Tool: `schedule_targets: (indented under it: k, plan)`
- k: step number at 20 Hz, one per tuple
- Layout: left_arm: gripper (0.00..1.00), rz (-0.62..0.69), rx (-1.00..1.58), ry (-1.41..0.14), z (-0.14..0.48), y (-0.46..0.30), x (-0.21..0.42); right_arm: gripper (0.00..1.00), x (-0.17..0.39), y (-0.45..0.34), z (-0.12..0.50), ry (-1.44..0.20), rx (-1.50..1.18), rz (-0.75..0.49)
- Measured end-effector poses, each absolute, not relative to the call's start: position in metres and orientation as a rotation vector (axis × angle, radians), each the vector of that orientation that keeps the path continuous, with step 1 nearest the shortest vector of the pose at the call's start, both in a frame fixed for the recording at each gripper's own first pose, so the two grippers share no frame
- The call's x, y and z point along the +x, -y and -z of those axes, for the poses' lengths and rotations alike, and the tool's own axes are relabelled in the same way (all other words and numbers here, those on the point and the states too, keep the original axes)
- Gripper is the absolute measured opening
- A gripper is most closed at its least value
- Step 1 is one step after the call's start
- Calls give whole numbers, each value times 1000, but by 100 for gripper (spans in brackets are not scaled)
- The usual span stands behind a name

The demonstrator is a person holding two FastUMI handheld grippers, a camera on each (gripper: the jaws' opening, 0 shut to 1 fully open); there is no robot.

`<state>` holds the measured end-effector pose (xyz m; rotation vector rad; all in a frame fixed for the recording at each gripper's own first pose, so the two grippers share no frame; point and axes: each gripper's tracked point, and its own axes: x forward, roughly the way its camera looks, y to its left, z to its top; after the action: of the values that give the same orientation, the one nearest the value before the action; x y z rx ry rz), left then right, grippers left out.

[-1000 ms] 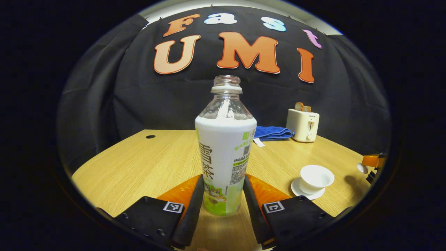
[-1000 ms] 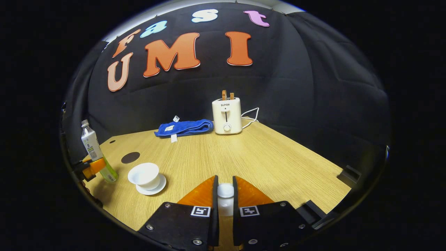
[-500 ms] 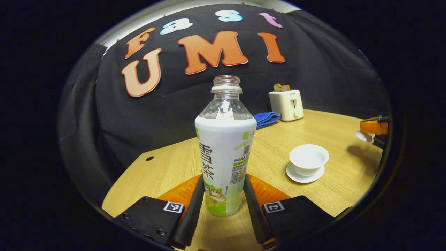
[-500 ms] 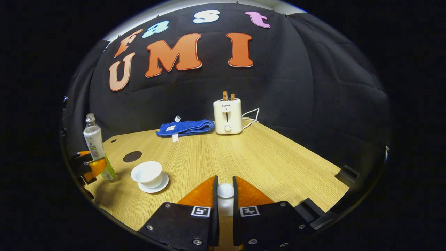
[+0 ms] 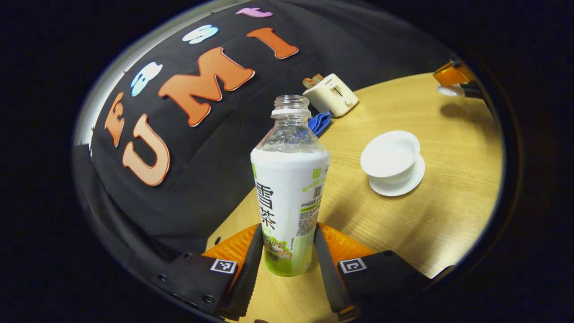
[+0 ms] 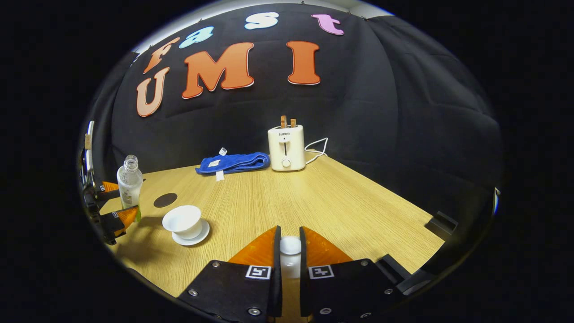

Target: Open the teacup lid with one hand, grasp the water bottle and pour water into the teacup with the other hand; after pouring, place the water bottle on the coaster and then close the teacup lid.

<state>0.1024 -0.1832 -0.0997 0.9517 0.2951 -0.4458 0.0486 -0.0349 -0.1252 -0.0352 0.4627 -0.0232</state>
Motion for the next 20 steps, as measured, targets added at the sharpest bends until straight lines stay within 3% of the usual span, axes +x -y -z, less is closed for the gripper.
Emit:
schedule_targets:
  k: [20]
  plan:
    - [66,558,1698,-187,93,195,129,16,40,54,135,-501,-11,48]
